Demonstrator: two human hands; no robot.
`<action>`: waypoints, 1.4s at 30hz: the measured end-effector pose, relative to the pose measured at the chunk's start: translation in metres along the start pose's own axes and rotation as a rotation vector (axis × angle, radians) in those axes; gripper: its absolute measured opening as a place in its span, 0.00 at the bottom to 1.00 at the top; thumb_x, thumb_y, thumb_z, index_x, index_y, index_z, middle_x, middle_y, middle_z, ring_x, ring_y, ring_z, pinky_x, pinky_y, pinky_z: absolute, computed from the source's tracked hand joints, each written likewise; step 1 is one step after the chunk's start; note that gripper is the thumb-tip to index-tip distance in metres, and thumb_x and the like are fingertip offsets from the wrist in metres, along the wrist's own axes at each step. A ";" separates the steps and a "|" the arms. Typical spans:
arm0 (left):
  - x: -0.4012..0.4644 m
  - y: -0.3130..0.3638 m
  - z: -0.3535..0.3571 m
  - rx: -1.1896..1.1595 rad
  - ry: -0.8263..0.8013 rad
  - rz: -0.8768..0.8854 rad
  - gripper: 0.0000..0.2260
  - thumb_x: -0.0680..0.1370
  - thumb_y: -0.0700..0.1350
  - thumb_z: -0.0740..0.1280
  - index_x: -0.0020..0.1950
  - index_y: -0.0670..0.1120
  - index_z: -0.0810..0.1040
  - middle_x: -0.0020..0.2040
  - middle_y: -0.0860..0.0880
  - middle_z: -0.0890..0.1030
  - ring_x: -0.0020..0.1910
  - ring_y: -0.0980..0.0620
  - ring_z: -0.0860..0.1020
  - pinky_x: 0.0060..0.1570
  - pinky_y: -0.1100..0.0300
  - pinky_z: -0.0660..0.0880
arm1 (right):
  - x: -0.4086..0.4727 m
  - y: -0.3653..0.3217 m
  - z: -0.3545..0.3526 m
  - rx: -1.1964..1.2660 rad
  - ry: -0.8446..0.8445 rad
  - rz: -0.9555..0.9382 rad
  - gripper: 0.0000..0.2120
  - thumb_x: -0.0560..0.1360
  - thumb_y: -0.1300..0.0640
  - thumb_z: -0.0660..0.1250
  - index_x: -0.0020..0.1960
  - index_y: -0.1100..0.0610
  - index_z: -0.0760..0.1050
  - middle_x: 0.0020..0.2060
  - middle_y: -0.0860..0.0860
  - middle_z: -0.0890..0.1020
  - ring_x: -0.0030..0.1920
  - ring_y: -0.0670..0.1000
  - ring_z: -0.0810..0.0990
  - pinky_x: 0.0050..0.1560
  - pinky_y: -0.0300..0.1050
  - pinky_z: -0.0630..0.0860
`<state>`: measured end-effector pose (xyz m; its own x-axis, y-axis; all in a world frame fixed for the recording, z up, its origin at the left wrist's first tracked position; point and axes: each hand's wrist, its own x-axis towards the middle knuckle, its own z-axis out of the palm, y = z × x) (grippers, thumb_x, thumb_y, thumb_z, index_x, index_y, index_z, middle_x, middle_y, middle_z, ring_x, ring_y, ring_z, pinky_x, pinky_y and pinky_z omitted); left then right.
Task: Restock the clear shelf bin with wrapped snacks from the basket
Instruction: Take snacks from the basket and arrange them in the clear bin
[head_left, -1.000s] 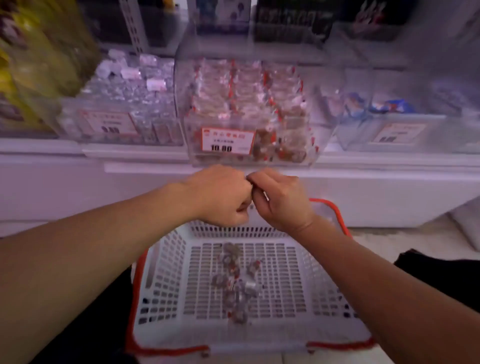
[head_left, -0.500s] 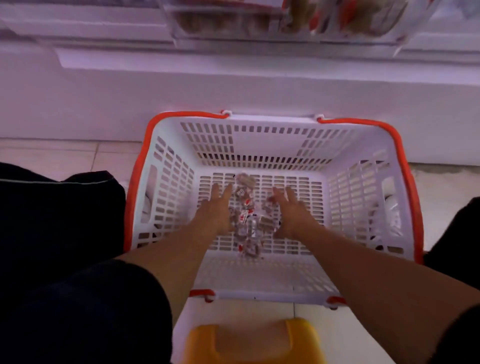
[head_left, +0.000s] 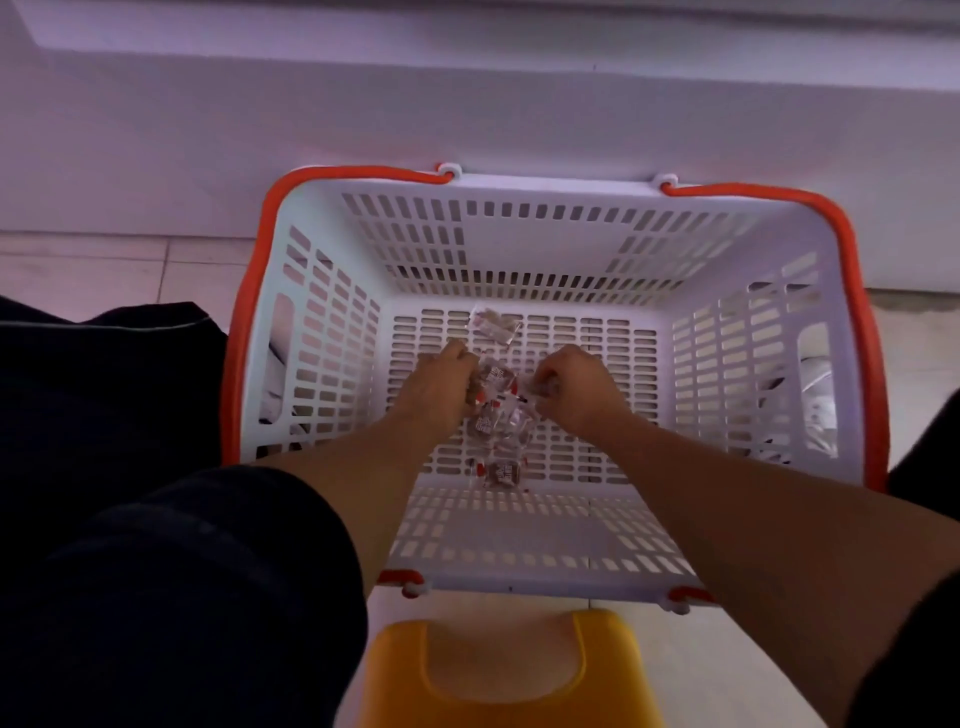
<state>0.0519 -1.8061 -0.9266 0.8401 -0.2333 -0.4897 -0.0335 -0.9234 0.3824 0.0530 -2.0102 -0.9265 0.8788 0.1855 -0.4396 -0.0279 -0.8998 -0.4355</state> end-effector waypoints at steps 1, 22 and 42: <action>-0.001 0.001 -0.001 0.035 0.014 0.014 0.14 0.75 0.44 0.73 0.59 0.46 0.76 0.59 0.47 0.74 0.53 0.46 0.76 0.50 0.53 0.77 | 0.000 0.000 0.000 0.097 0.054 0.049 0.05 0.70 0.57 0.73 0.45 0.57 0.81 0.43 0.52 0.81 0.43 0.54 0.80 0.42 0.43 0.74; -0.055 0.114 -0.206 -1.164 -0.465 -0.059 0.14 0.82 0.53 0.63 0.56 0.43 0.77 0.43 0.43 0.80 0.37 0.50 0.82 0.38 0.55 0.83 | -0.063 -0.096 -0.252 0.667 -0.451 0.068 0.06 0.73 0.69 0.70 0.49 0.63 0.78 0.38 0.56 0.83 0.40 0.52 0.85 0.40 0.44 0.83; -0.161 0.197 -0.336 -1.333 -0.224 0.267 0.19 0.74 0.54 0.69 0.56 0.40 0.80 0.40 0.42 0.83 0.39 0.46 0.84 0.42 0.52 0.82 | -0.176 -0.188 -0.362 0.294 0.383 -0.345 0.11 0.69 0.58 0.76 0.44 0.59 0.76 0.33 0.50 0.79 0.27 0.42 0.74 0.27 0.37 0.70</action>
<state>0.0917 -1.8483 -0.5091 0.7814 -0.5169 -0.3495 0.4680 0.1151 0.8762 0.0762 -2.0167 -0.4830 0.9683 0.2430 0.0571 0.2073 -0.6556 -0.7261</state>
